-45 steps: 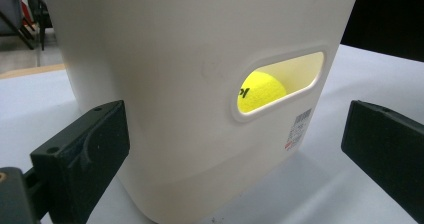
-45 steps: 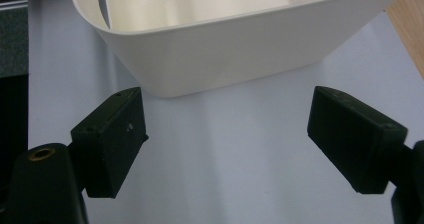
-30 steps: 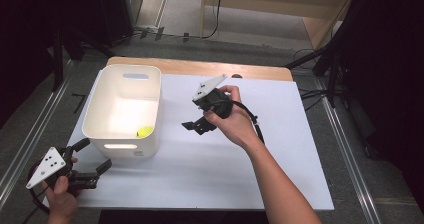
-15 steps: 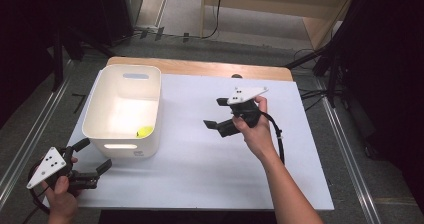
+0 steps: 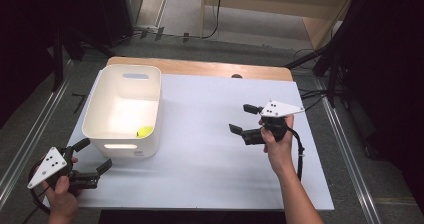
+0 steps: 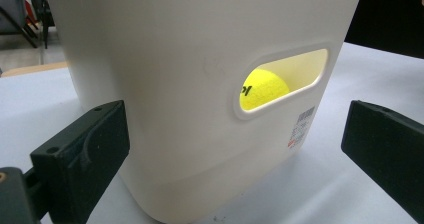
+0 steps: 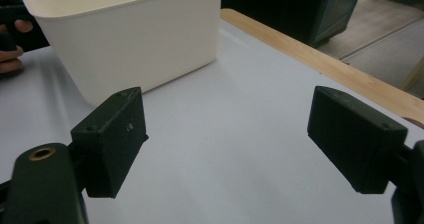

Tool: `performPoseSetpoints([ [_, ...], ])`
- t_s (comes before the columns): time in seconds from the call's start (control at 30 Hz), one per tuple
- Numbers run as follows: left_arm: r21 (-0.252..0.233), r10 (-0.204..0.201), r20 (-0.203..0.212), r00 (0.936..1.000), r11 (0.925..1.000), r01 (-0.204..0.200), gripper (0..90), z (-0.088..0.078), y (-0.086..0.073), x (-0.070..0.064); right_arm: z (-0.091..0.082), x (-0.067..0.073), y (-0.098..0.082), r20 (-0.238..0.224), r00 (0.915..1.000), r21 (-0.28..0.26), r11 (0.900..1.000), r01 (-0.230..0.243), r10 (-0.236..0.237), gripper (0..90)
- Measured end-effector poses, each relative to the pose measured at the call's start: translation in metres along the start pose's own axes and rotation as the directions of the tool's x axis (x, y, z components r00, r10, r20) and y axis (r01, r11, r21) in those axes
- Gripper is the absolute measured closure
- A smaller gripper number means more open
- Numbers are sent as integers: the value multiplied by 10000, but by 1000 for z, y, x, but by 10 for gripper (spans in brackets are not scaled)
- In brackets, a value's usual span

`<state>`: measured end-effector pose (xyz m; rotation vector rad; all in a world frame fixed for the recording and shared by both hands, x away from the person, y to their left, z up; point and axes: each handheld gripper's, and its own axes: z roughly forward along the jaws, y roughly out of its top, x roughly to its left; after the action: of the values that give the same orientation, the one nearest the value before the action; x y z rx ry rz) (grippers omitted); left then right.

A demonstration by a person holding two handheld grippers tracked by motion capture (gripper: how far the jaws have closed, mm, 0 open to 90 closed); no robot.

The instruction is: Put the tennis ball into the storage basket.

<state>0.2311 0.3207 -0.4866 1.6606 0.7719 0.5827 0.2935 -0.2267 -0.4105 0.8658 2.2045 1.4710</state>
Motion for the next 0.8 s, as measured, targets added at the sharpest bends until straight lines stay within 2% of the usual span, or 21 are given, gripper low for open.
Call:
performPoseSetpoints([
  [0.17, -12, -16, -35, 10000, 10000, 16, 0, 0, 0, 0, -16, -3, -17, 296, 9992, -481, 9985, -267, 281, 145],
  [0.37, 3, -37, -28, 10000, 10000, 37, 0, 0, 0, 0, -30, -6, -35, 755, 9960, -772, 9961, -428, 487, 145],
  [0.47, 6, -37, -44, 10000, 10000, 37, 0, 0, 0, 0, -42, -9, -49, 1048, 9917, -1014, 9928, -639, 746, 145],
  [0.8, 65, 10, -96, 10000, 10000, -9, 0, 1, -1, 0, -69, -11, -82, 1735, 9791, -1454, 9861, -809, 1059, 145],
])
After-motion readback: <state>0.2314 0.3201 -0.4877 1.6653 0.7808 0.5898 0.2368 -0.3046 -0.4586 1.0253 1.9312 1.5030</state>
